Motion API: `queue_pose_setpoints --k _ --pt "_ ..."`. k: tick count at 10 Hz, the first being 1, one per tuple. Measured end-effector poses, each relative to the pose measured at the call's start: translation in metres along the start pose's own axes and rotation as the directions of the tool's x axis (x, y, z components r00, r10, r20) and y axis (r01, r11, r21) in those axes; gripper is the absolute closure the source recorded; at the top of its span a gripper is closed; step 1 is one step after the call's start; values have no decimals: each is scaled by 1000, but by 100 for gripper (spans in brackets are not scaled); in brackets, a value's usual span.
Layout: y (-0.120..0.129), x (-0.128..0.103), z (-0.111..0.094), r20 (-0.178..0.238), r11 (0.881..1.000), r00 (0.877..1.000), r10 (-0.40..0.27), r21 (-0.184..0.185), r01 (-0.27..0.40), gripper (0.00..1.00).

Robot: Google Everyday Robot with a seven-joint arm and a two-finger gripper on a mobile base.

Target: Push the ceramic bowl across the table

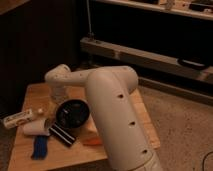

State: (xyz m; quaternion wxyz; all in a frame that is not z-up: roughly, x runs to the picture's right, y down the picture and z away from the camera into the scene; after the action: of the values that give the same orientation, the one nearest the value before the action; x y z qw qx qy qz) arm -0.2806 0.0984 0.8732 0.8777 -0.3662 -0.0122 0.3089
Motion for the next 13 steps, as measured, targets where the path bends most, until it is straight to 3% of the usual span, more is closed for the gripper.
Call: queue_pose_setpoints --k 3,13 --pt "6 11 -2 23 1000 1000 21 -10 -21 20" --pt "12 41 -13 35 998 998 59 -5 -58 20"
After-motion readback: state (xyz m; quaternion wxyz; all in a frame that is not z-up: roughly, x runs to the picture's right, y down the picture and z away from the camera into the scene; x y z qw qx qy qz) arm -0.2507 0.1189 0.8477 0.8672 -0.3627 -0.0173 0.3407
